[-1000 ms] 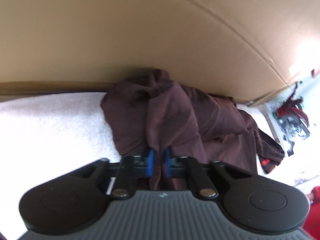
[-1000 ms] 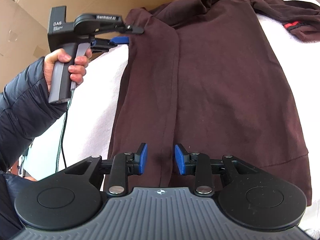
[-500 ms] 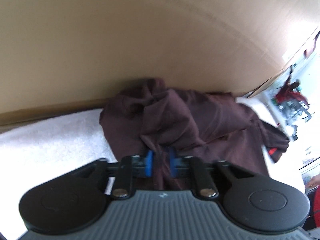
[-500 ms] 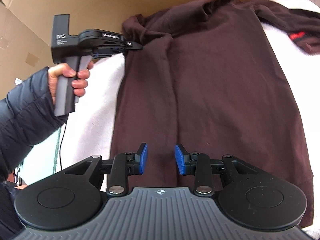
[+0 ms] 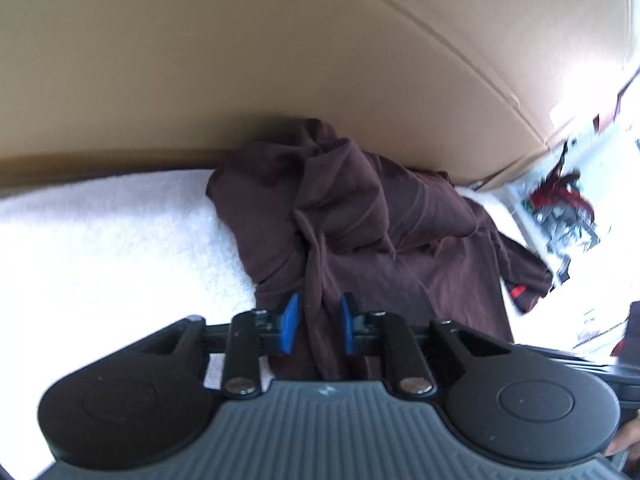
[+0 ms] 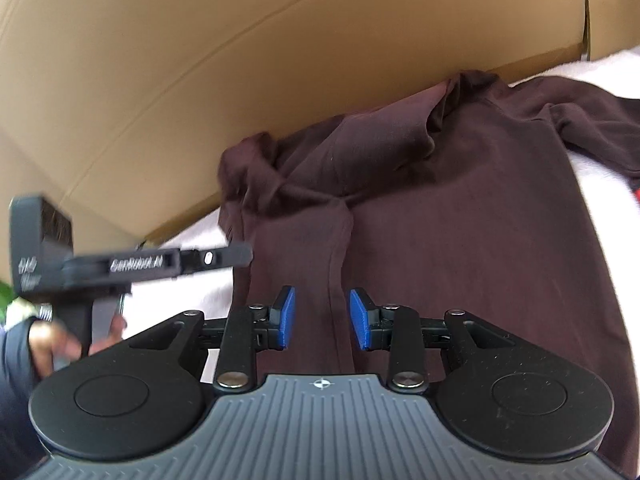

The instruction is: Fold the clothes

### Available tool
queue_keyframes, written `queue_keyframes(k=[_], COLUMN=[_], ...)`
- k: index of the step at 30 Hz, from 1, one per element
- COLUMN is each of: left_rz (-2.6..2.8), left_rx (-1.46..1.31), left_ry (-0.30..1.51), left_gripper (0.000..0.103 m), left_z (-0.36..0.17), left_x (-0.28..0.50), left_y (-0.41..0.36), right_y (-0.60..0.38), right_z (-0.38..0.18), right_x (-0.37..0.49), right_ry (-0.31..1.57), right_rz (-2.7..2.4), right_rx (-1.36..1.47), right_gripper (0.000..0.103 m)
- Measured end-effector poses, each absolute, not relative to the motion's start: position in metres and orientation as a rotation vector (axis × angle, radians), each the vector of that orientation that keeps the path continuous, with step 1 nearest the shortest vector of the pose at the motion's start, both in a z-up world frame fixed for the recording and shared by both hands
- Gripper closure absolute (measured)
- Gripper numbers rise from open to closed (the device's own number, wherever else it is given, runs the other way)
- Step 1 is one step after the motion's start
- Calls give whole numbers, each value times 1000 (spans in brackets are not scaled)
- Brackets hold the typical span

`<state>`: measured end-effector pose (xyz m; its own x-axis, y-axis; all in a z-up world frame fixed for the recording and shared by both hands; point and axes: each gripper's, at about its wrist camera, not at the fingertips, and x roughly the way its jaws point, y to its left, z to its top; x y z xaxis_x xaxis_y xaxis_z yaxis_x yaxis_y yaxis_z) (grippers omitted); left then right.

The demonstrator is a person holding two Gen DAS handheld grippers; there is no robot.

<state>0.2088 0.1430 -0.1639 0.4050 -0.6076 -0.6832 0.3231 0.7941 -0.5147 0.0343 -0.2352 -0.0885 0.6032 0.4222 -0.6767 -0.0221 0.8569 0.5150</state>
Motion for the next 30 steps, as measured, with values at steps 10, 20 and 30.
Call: queue_keyframes(k=[10, 20, 30], left_rz=[-546, -647, -687], left_rx=[-273, -188, 117], left_ry=[1008, 949, 1003], left_gripper=[103, 103, 88], left_z=[-173, -128, -155], left_x=[210, 181, 159], left_y=[149, 152, 105], right_y=[-244, -259, -229], right_z=[-114, -71, -98], right_x=[56, 12, -59], right_ry=[951, 857, 1005], right_rz=[143, 208, 315], right_rx=[616, 484, 309], right_gripper=[99, 83, 89])
